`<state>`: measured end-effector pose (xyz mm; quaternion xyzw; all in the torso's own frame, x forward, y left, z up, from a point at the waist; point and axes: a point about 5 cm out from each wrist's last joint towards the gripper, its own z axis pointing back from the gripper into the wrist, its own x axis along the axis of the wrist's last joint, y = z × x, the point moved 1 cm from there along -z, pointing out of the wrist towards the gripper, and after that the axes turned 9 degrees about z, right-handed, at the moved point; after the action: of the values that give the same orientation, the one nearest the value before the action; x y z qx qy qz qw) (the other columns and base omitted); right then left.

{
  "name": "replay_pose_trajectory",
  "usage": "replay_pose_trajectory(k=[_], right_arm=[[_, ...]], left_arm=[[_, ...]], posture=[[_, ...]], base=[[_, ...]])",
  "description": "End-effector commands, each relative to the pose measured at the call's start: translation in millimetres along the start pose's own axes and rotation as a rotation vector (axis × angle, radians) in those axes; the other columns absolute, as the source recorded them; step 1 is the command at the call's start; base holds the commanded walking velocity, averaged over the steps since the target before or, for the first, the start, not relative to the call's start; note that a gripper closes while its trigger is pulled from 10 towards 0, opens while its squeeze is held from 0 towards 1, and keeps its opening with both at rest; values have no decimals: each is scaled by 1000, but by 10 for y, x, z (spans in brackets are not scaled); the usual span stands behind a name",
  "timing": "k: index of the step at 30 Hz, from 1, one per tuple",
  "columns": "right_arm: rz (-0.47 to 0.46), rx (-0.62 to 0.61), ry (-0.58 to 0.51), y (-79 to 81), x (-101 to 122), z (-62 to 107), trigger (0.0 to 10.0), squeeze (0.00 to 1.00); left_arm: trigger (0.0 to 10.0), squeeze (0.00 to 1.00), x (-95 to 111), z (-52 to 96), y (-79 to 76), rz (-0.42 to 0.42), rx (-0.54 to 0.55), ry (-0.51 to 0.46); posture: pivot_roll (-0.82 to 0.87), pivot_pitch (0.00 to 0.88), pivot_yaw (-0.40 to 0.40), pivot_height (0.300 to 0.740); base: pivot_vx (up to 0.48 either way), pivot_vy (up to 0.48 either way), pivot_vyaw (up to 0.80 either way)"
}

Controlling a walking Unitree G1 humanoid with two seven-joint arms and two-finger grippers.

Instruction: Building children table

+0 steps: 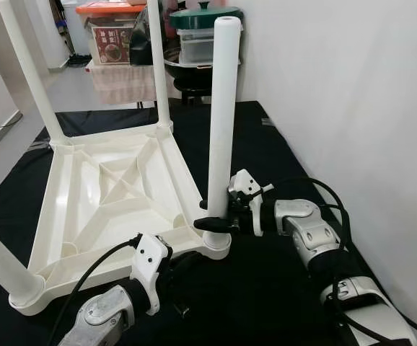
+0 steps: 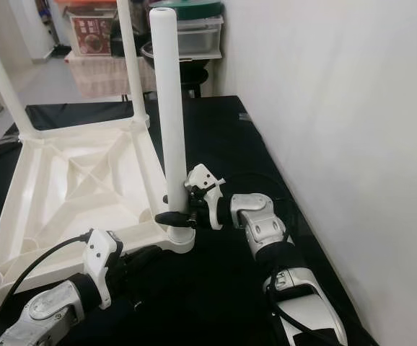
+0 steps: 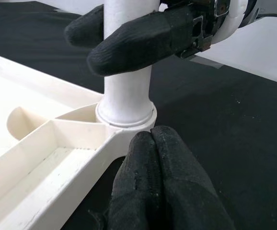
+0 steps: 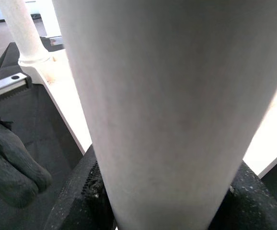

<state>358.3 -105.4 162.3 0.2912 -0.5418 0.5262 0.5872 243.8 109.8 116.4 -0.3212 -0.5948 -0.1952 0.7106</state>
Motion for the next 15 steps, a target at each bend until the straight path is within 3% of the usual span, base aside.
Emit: replay_pose_trajectory(k=[1, 3, 6, 7, 8, 9, 10, 11, 12, 13, 14, 15], right_arm=[[7, -4, 18, 8, -69, 49, 0, 0], [16, -39, 46, -6, -131, 81, 0, 0], [17, -217, 163, -21, -333, 141, 0, 0], [-56, -427, 189, 29, -409, 72, 0, 0], [-56, -427, 189, 29, -409, 72, 0, 0], [-146, -585, 177, 153, -429, 14, 0, 0], [-146, -585, 177, 153, -429, 14, 0, 0], [-244, -640, 148, 385, -413, -74, 0, 0], [-130, -626, 146, 540, -263, -158, 0, 0], [-130, -626, 146, 540, -263, -158, 0, 0], [-23, -571, 132, 644, -141, -235, 0, 0], [-85, -555, 81, 529, -139, -229, 0, 0]], left_arm=[[10000, 0, -9, 4, -30, -1, -4, 4], [10000, 0, -7, 5, -31, 0, -4, 4], [10000, 0, 0, 16, -29, 1, -3, 1], [10000, 0, 6, 24, -22, 1, -2, 0], [10000, 0, 6, 24, -22, 1, -2, 0], [10000, 0, 13, 30, -17, 2, -2, -2], [10000, 0, 13, 30, -17, 2, -2, -2], [10000, 0, 21, 33, -9, 2, -2, -2], [10000, 0, 26, 34, 6, 0, -1, -1], [10000, 0, 26, 34, 6, 0, -1, -1], [10000, 0, 29, 33, 15, -2, -1, 0], [10000, 0, 30, 1, 19, -3, -5, 1]], posture=[[-12, 43, -25, 740], [-18, 46, -25, 740], [-28, 52, -28, 740], [-39, 59, -26, 740], [-39, 59, -26, 740], [-38, 62, -25, 740], [-38, 62, -25, 740], [-37, 74, -18, 740], [-64, 70, 2, 740], [-64, 70, 2, 740], [-64, 70, 2, 740], [-54, 54, -14, 740]], base=[[0, 0, 0], [0, 0, 0], [0, 0, 0], [0, 0, 0], [0, 0, 0], [0, 0, 0], [0, 0, 0], [0, 0, 0], [0, 0, 0], [0, 0, 0], [0, 0, 0], [0, 0, 0]])
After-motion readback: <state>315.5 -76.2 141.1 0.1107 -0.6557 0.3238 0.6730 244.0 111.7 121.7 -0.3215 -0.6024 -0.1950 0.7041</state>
